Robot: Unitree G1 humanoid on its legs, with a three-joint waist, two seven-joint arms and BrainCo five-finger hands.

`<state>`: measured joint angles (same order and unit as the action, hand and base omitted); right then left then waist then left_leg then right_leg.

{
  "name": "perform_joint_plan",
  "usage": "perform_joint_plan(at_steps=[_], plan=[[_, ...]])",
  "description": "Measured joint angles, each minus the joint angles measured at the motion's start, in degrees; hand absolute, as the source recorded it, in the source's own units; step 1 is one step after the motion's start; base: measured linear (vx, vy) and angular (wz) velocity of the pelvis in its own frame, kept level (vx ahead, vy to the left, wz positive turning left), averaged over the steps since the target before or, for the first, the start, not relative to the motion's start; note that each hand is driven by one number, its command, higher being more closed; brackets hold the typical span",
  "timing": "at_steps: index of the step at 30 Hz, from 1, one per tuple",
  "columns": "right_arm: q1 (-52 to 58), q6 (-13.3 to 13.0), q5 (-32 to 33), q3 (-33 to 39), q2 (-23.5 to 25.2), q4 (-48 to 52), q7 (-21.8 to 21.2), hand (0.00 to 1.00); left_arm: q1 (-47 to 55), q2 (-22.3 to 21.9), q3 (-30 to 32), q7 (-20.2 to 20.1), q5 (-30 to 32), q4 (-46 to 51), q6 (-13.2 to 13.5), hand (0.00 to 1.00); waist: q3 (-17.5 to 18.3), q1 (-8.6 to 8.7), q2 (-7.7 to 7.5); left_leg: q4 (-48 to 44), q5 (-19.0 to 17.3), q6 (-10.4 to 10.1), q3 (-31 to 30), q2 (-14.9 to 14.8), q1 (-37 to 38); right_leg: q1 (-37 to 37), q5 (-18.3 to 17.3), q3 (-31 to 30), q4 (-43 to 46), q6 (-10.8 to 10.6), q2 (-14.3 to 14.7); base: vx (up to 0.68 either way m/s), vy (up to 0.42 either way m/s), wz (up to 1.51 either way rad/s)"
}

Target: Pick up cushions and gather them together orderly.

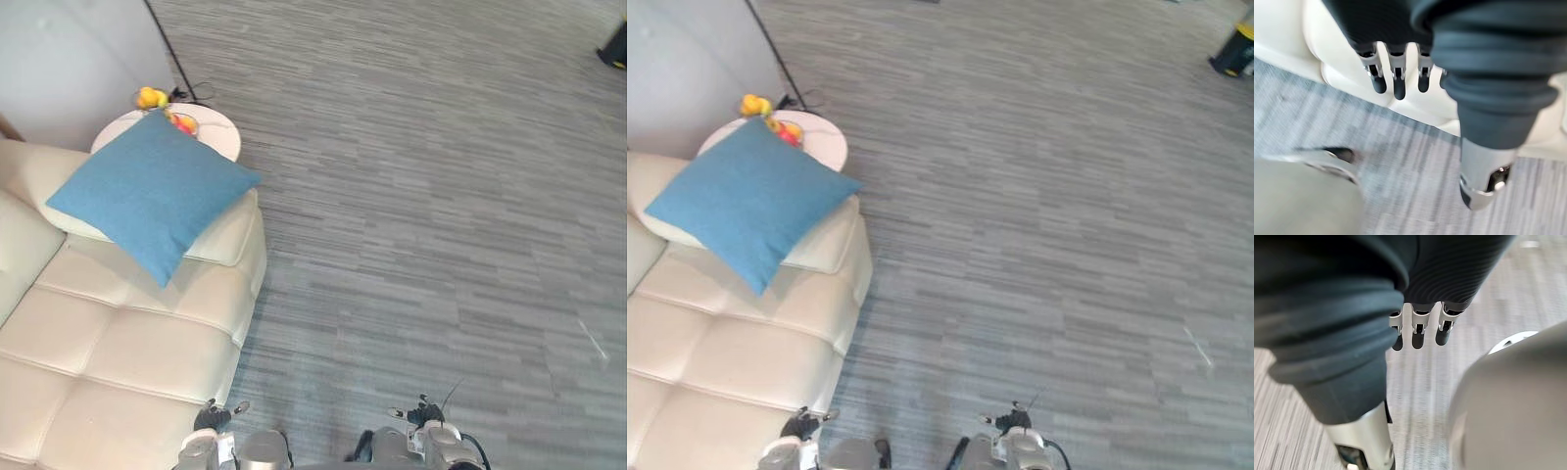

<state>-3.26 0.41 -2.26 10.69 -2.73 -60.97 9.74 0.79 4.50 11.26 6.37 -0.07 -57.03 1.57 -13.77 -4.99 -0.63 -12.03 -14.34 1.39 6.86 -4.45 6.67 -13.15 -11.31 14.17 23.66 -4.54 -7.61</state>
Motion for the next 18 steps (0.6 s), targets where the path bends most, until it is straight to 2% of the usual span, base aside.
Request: perform_joint_plan(at_steps=[1,2,3,4,5,6,7,8,9,10,11,13,14,15,16,17,18], plan=[[0.0,0.0,0.0,0.1,0.1,0.4,0.0,0.00,-0.1,0.0,0.0,0.0,0.0,-0.1,0.0,0.00,-0.1,0.16,-0.45,0.0,-1.1,-1.0,-0.9,0.0,0.6,-0.8,2.6,-2.8,-4.8,-0.2,0.7,0.39,-0.298,1.07],[0.5,0.0,0.1,0.3,0.4,0.5,0.0,0.00,0.0,0.1,0.1,0.0,-0.1,-0.4,0.1,0.00,-0.1,0.17,-1.81,-0.6,-3.2,-2.7,-2.9,0.4,1.9,-1.0,7.0,-6.6,-10.8,-0.4,0.9,0.40,-0.386,0.97],[1.1,0.0,0.2,0.4,0.6,0.9,-0.1,0.00,0.2,0.3,0.2,0.0,0.1,-0.4,0.1,0.00,0.0,0.31,-2.38,-1.4,-5.1,-3.7,-4.6,0.7,2.7,-0.8,10.6,-8.1,-10.1,-0.2,0.7,0.51,-0.487,1.10],[1.6,-0.1,0.1,1.0,0.2,1.7,-0.1,0.00,0.2,-0.7,0.2,0.1,0.2,-0.7,0.1,0.00,0.9,0.90,-1.15,-2.4,-6.8,-4.5,-7.3,-0.8,3.8,-1.0,9.8,-7.3,-4.9,1.1,1.6,0.53,-0.467,0.95],[1.7,-0.1,0.0,2.0,-0.2,1.7,-0.1,0.00,1.0,-2.2,0.7,0.1,0.6,-0.7,0.3,0.00,2.2,0.56,0.84,-3.2,-6.8,-4.6,-8.5,-2.4,3.7,-1.3,6.2,-5.3,-2.1,2.0,2.1,0.45,-0.340,0.87],[1.5,-0.1,0.1,2.6,-0.1,1.7,0.0,0.00,1.3,-3.6,1.0,0.0,0.7,-0.6,0.4,0.00,2.7,0.67,1.74,-5.7,-6.8,-4.6,-9.2,-3.3,2.6,-1.0,4.3,-3.6,-1.0,2.5,2.1,0.41,-0.299,0.85],[1.7,0.0,0.2,2.7,-0.2,1.9,-0.1,0.00,1.2,-4.6,1.9,0.0,1.2,-0.2,0.5,0.00,3.0,1.43,2.49,-14.3,-6.7,-4.7,-9.4,-4.7,-2.1,-0.3,2.9,-1.2,-0.8,2.8,2.2,0.38,-0.288,1.03],[1.8,-0.1,0.4,2.7,-0.3,2.8,0.0,0.00,0.9,-5.3,3.3,0.0,1.1,0.3,0.4,0.00,2.9,1.52,3.84,-25.6,-4.6,-5.7,-8.5,-6.8,-7.9,1.8,1.9,1.6,-1.0,3.9,2.5,0.37,-0.278,1.01],[2.1,0.0,0.8,2.6,-0.2,3.6,0.1,0.00,1.0,-5.6,4.0,0.0,1.0,0.7,0.4,0.00,2.5,1.30,3.66,-32.8,-2.7,-5.9,-7.0,-8.9,-11.5,3.5,0.7,2.9,-1.0,4.6,2.9,0.36,-0.226,0.86],[2.2,-0.1,1.2,2.6,0.3,4.0,0.3,0.00,1.1,-5.5,4.8,0.0,1.0,1.6,0.4,0.00,2.2,0.96,3.71,-39.2,-3.1,-5.5,-4.2,-11.7,-14.2,6.5,-0.5,4.4,-1.7,5.2,3.4,0.29,-0.145,0.58],[2.2,-0.2,1.4,2.5,0.7,3.9,0.3,0.00,1.1,-5.4,4.8,0.0,1.0,2.0,0.4,0.00,2.1,0.74,3.48,-41.0,-3.3,-5.5,-2.1,-12.9,-15.7,8.8,-0.9,5.9,-2.7,5.4,3.4,0.35,-0.147,0.68],[2.5,-0.2,2.4,2.3,1.8,3.9,0.3,0.00,1.0,-5.2,4.4,-0.1,1.1,3.1,0.5,0.00,2.4,0.22,2.37,-37.2,-4.4,-3.8,4.6,-12.9,-19.7,14.0,-1.2,9.2,-7.5,4.6,2.9,0.31,-0.114,0.69],[2.5,-0.2,2.4,2.4,2.2,4.0,0.3,0.00,1.0,-5.1,4.4,-0.1,1.2,3.4,0.5,0.00,2.4,0.08,2.02,-33.5,-4.4,-3.7,7.2,-12.5,-20.9,15.3,-1.0,10.3,-8.8,4.2,2.5,0.39,-0.040,0.68],[2.6,-0.2,2.4,2.6,2.6,4.0,0.3,0.00,0.8,-5.1,4.3,-0.1,1.2,3.8,0.5,0.00,2.4,-0.04,1.77,-25.9,-3.8,-3.3,11.4,-11.4,-22.6,16.7,-0.7,12.2,-10.5,3.8,1.8,0.36,0.023,0.74],[2.8,-0.1,2.4,2.7,2.6,3.9,0.3,0.00,0.3,-5.1,4.3,-0.1,1.2,4.0,0.5,0.00,2.2,-0.16,1.64,-19.2,-1.4,-2.8,15.3,-10.4,-23.2,18.1,-0.8,13.8,-11.6,2.6,1.2,0.45,0.083,0.74],[2.9,-0.1,2.4,2.7,2.6,3.7,0.3,0.00,0.2,-5.0,4.2,-0.1,1.1,3.9,0.5,0.00,2.1,-0.21,1.45,-14.6,3.5,-2.3,17.9,-9.4,-23.3,19.0,-1.1,14.6,-12.3,1.5,0.6,0.32,0.102,0.51],[3.5,0.0,2.4,2.7,2.9,3.5,0.3,0.00,0.2,-4.8,4.1,0.0,1.2,3.4,0.6,0.00,2.6,-0.85,0.50,-11.8,7.0,-0.4,20.1,-7.4,-21.4,20.3,-0.6,14.3,-13.7,0.0,-0.3,0.41,0.102,0.24]])
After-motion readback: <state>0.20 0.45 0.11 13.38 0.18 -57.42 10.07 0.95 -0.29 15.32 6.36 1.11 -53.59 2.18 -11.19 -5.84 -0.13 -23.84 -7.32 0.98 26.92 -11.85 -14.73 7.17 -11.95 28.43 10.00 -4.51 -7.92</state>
